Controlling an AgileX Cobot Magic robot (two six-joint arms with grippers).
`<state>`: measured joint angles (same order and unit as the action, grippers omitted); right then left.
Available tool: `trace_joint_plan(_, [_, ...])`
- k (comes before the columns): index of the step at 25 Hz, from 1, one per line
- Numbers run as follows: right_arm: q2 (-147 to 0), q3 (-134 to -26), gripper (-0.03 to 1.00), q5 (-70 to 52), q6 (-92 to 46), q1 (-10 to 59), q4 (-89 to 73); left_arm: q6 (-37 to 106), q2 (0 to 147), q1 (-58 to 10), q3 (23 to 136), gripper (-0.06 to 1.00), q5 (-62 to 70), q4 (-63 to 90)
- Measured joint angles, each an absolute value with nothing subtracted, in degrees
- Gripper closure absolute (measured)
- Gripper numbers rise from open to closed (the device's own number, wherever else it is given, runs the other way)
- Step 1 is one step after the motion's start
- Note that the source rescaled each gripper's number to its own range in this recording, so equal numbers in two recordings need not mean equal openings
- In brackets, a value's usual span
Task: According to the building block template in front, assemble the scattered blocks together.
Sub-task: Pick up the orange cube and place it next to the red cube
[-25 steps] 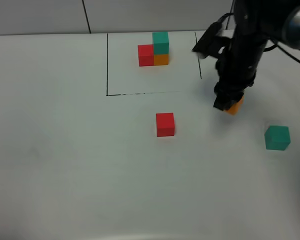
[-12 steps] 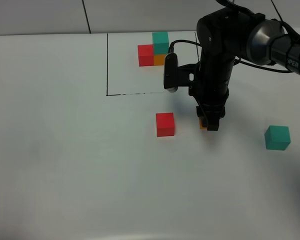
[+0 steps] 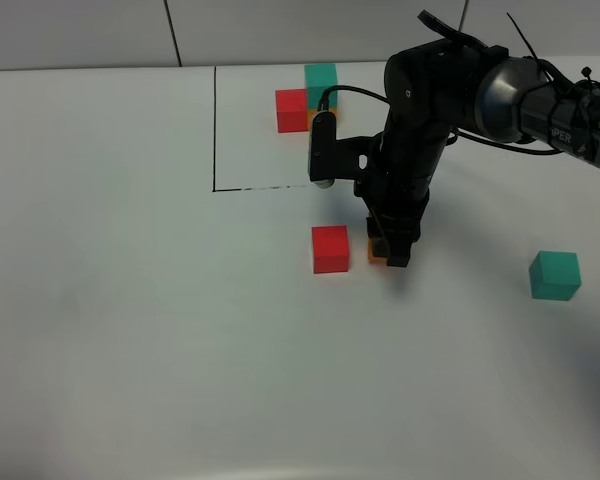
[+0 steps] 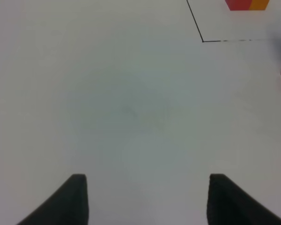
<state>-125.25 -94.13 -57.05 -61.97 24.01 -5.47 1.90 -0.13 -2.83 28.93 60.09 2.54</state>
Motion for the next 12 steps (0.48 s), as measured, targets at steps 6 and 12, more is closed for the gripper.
trace_joint_plan(6, [-126.1, -94.1, 0.94, -56.0, -62.4, 24.9, -5.8, 1.9, -0.1, -2.8, 28.9, 0.72, 60.1, 2.5])
trace_joint_plan(12, [-128.0, -94.1, 0.94, -55.7, -62.5, 24.9, -5.9, 1.9, -0.1, -2.8, 28.9, 0.72, 60.1, 2.5])
